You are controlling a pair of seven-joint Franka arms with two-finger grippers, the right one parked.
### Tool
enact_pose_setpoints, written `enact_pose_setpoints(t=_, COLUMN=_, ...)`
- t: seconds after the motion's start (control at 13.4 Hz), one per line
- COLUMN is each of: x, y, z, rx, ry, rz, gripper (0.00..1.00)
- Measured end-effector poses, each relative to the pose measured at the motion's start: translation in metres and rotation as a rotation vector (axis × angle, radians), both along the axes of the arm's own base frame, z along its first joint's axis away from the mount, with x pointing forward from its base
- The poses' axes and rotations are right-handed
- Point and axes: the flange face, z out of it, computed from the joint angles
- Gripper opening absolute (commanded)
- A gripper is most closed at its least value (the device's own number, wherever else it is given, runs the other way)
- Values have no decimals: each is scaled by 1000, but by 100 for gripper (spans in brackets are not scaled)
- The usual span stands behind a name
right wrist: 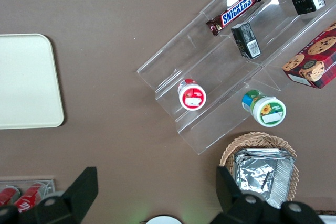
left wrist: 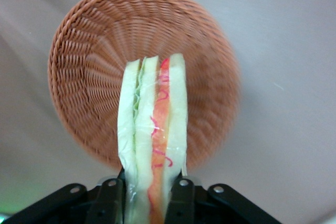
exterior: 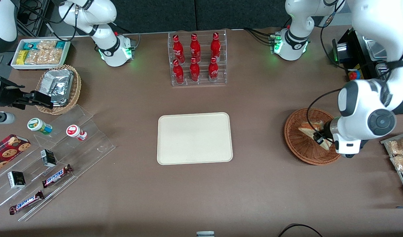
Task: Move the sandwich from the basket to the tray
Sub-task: 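Lift the sandwich and carry it over the cream tray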
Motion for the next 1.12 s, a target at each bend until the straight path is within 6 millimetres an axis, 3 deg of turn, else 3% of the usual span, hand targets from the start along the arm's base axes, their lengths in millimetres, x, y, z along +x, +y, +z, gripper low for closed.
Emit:
enact_pose_setpoints(t=0.15, x=-2, y=-55, z=46, rx=-28, ry=-9, rz=-75, gripper=0)
enact_pose_setpoints(t=0.3, x=-17, y=-117, z=57, rx=-43, ry=3, rz=-172, gripper=0)
enact_pose_setpoints(t=0.6, x=-68, y=-258, z=37, rx=-55, ry=19, rz=-387, gripper=0)
enact_pose_setpoints(t=0.82, x=-88, y=-342, z=29, rx=-118, ry=-42, rz=-443, gripper=0)
enact_pose_setpoints(t=0.97, x=-84, y=-376, z=17, rx=-167, ry=-106, rz=-450, gripper=0)
enact_pose_setpoints(t=1.12, x=-91, y=-402, z=-14, rx=-173, ry=-98, rz=-482, gripper=0)
